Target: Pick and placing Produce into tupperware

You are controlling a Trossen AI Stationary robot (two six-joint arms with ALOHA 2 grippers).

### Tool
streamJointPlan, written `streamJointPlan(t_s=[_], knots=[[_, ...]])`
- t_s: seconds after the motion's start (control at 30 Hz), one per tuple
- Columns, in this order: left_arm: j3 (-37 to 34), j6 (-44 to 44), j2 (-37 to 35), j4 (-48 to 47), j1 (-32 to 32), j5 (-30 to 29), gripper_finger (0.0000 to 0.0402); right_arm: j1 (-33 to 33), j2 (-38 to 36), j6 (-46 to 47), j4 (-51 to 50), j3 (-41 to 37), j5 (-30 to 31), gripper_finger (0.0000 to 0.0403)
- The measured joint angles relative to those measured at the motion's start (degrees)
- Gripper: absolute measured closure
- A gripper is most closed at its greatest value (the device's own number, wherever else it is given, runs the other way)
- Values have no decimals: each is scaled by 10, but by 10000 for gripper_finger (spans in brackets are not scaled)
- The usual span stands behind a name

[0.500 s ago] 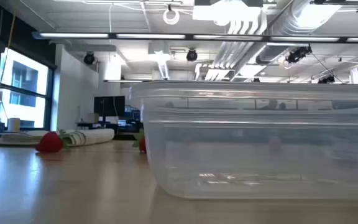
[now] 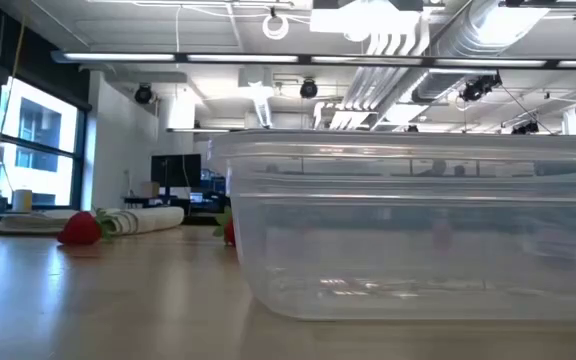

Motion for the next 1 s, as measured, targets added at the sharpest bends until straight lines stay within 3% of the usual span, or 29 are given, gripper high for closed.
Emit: streamJointPlan(t_s=[0.7, 0.9, 1.0], knots=[[0, 0, 0, 0, 0, 0, 401, 0, 0, 0, 0, 0, 0, 402], [0, 67, -1, 35, 0, -75, 401, 0, 0, 0, 0, 0, 0, 402], [0, 85, 0, 34, 0, -77, 401, 0, 0, 0, 0, 0, 0, 402]])
